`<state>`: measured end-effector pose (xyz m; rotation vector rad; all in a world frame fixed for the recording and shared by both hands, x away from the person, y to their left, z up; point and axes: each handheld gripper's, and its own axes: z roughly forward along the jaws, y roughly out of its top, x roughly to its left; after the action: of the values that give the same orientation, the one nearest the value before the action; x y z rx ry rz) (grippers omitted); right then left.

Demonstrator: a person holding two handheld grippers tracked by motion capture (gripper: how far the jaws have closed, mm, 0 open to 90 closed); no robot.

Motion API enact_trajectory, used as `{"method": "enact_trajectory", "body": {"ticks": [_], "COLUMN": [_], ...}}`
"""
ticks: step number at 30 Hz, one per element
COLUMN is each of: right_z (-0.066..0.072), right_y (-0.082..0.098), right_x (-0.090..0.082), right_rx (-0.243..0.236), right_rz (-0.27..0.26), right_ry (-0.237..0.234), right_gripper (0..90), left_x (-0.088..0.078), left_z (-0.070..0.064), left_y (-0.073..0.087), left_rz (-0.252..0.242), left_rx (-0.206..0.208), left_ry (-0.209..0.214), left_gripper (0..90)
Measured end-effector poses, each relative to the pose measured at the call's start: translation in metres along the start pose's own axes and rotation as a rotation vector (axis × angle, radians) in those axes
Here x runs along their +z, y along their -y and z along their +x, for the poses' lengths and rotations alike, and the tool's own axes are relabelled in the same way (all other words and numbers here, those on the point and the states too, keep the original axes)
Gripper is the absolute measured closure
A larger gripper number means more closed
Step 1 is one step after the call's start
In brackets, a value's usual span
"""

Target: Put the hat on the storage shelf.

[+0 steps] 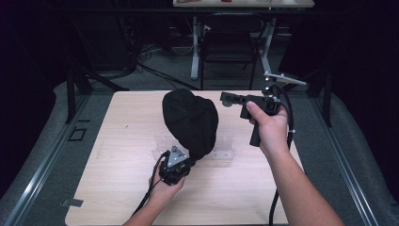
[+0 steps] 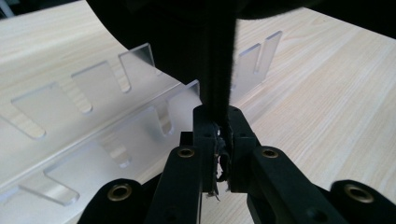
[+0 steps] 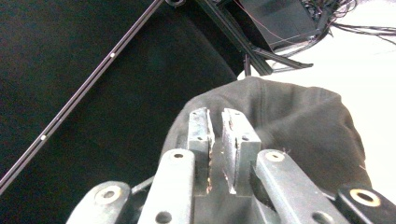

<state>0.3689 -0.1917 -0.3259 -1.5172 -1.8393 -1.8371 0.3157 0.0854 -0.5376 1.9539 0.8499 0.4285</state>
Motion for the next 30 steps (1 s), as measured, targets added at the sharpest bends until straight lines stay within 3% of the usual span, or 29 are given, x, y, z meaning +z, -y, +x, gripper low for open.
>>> {"method": "enact_trajectory", "body": {"ticks": [10,20,30], "right_z": [-0.010,-0.014,-0.024], "right_y": [0.004,0.007,0.012], "right_x": [-0.010,-0.021,-0.029], "right_rx": [0.015,0.002,0.006], "right_rz": [-0.017,-0.026,-0.035], "right_ry": [0.013,0.035,0.068], "right_gripper": [81.6,81.1,79.4], "left_x": [0.003,0.005,0.001], "left_z": [0.003,0.006,0.006], "left_y": [0.009,0.019,0.021], "left_rz": [0.023,0.024,0.022], "left_rx": [0.022,0.005,0.001], "left_ry": [0.013,0.021,-0.002], "left_gripper": [85.4,84.7,80.9]}}
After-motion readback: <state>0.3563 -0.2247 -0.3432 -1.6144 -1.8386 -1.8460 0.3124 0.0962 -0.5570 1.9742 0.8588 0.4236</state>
